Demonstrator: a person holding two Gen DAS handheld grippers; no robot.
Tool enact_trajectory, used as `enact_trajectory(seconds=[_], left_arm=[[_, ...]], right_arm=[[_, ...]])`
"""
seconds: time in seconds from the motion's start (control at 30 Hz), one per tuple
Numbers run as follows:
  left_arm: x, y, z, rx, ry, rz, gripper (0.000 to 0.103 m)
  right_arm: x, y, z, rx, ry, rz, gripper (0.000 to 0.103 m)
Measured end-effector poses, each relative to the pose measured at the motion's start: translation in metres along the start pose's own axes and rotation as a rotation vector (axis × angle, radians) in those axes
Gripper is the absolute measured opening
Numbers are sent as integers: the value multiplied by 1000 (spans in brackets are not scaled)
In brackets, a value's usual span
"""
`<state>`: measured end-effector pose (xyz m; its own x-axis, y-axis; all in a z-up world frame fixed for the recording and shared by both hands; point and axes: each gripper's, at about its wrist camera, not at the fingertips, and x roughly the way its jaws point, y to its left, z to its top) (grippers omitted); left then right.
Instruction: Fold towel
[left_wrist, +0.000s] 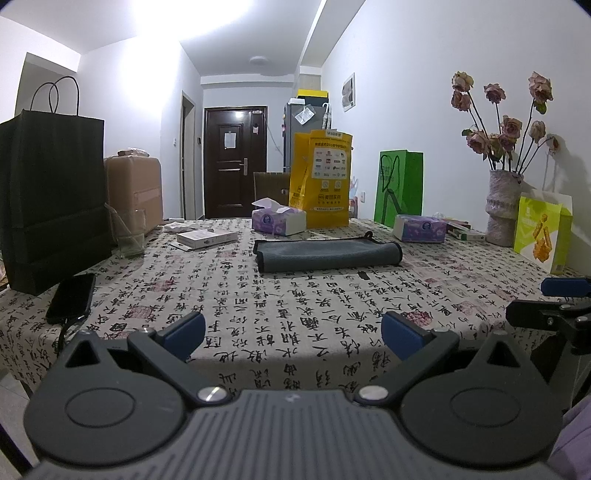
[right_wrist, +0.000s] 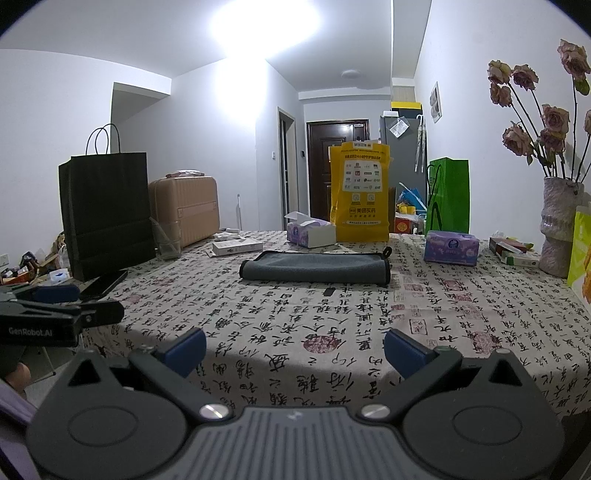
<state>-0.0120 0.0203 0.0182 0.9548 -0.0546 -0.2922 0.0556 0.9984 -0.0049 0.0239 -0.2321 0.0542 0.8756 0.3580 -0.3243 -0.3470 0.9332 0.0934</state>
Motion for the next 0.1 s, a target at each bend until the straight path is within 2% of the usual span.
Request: enact_trajectory(seconds=[0.1], left_arm=[[1,0,-1,-2,6,-3,103]], right_arm=[[0,0,0,0,0,0,103]])
